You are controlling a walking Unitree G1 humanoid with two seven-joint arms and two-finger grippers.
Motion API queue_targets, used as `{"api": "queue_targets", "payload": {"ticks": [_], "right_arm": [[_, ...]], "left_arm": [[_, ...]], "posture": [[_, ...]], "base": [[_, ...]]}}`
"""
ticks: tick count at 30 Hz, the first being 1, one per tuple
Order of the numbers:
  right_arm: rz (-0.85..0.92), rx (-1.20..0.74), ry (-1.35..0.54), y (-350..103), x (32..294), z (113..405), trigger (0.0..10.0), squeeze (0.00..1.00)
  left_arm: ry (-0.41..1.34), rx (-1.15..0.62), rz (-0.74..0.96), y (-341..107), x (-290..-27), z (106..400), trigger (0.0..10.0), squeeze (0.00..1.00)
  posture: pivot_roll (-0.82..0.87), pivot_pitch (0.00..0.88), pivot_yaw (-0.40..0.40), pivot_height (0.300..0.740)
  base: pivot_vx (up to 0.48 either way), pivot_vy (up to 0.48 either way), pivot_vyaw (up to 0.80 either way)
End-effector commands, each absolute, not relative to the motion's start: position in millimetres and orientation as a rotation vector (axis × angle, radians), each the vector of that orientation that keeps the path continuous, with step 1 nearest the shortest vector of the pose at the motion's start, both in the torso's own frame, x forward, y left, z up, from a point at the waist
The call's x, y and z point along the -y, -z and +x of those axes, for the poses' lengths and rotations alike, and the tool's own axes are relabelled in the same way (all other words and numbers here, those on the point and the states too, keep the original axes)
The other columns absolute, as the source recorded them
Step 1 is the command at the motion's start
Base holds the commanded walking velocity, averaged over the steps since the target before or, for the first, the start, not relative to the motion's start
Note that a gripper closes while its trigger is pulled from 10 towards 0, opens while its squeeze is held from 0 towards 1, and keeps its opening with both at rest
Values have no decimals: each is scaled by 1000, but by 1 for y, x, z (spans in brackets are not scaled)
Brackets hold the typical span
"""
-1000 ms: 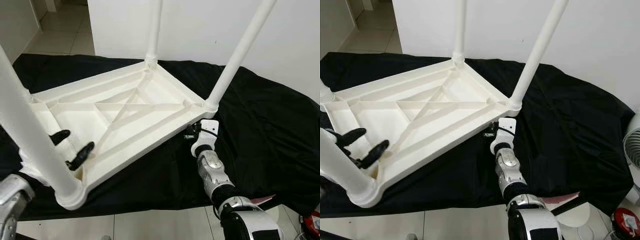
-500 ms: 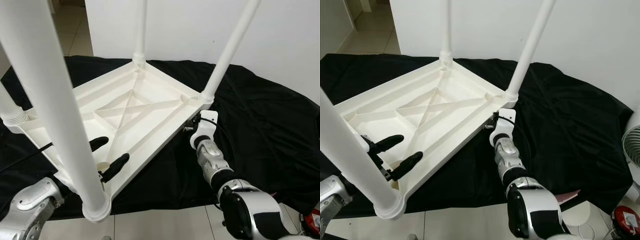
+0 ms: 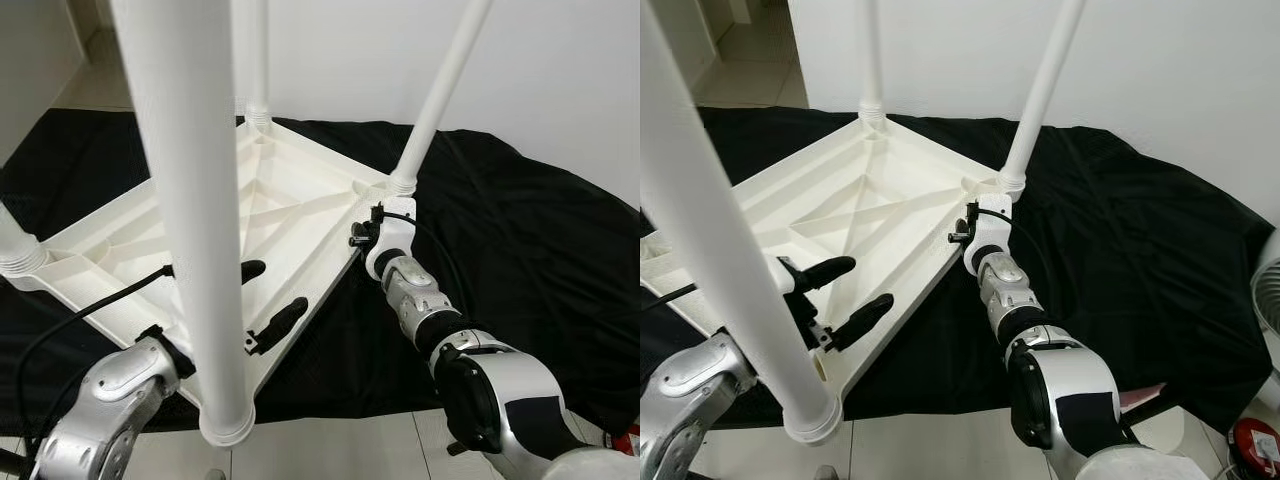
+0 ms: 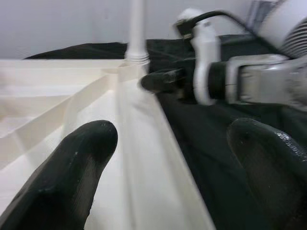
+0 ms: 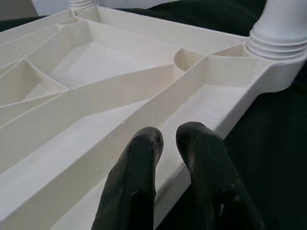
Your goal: Building children table
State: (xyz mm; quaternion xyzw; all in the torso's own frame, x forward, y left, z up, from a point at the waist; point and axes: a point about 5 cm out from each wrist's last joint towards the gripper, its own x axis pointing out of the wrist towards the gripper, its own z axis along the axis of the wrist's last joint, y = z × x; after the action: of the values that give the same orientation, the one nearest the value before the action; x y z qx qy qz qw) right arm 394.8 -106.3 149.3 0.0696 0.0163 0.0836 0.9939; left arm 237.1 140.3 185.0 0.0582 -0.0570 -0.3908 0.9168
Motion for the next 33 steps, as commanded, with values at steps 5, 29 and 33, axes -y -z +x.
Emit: {"api": "queue_targets", "payload": {"ticks": [5, 29, 33], "right_arm": [[156, 25, -161, -140, 121, 387, 10000, 0], [13, 126, -195, -97, 178, 312, 10000, 0], [3, 118, -199, -97, 181, 311, 10000, 0]], "left_arm": [[597, 50, 190, -176, -163, 257, 10000, 0], [734, -99, 347, -181, -265, 284, 10000, 0], [791, -120, 324, -184, -272, 279, 10000, 0]], "posture": [[194, 75, -92, 740], [121, 92, -69, 740], [119, 87, -71, 740]], "base": [[0, 0, 0], [0, 0, 0], [0, 0, 0]]}}
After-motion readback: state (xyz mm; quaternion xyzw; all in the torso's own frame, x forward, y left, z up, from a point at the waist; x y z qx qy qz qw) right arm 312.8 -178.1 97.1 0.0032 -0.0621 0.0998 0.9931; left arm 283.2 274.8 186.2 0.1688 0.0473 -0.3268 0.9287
